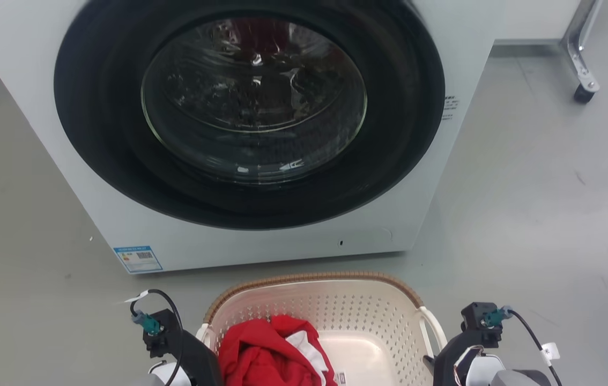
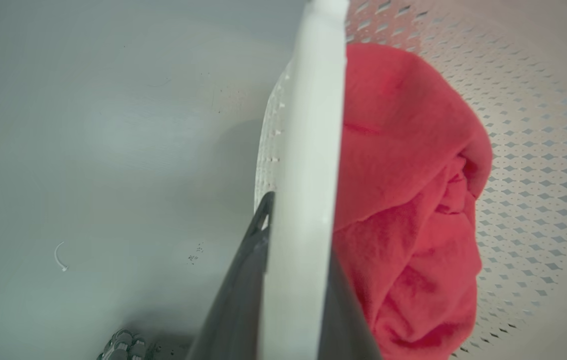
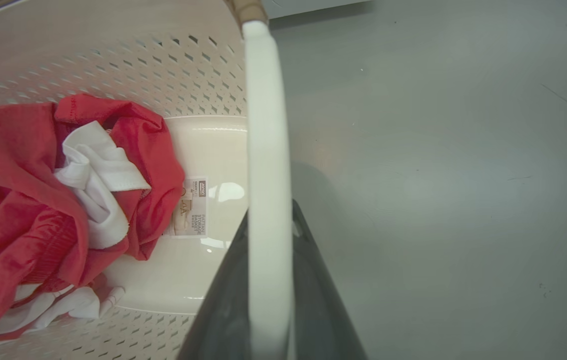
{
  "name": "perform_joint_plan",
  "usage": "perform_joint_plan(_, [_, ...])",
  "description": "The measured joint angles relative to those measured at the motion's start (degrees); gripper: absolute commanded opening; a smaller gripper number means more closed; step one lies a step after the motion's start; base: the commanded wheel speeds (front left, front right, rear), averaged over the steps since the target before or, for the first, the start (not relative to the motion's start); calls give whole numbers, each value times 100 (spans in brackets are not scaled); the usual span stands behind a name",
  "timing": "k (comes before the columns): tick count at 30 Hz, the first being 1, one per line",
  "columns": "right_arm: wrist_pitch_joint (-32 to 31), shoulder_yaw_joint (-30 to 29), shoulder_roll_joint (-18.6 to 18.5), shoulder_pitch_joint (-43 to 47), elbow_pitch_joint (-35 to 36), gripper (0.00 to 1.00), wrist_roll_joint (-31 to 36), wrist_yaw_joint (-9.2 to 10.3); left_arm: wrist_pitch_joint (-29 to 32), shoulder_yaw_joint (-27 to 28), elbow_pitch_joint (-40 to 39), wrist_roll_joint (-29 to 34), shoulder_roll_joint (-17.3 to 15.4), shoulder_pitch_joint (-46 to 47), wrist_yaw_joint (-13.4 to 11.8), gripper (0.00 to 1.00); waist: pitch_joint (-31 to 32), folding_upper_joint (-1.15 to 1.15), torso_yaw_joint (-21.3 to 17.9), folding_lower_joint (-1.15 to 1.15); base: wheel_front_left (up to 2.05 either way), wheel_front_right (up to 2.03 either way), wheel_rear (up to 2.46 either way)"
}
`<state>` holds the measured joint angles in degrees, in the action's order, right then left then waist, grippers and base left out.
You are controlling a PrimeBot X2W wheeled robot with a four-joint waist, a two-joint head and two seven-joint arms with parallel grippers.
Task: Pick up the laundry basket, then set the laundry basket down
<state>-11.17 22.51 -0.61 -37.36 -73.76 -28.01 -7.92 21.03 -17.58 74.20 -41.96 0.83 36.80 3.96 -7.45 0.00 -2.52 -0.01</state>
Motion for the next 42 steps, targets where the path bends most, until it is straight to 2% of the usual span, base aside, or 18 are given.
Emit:
perform_joint_plan(20, [-397,49,21,626,0,0,-182,-1,293,-171,10,-224,8,-598,-151,0,792,0,-13,0,0,0,0])
perform_joint_plan(42, [-550,125,18,757,-16,0,-269,-1,357,-389,-46,-497,3,-861,-252,0,1034,1,-11,1,0,0,0])
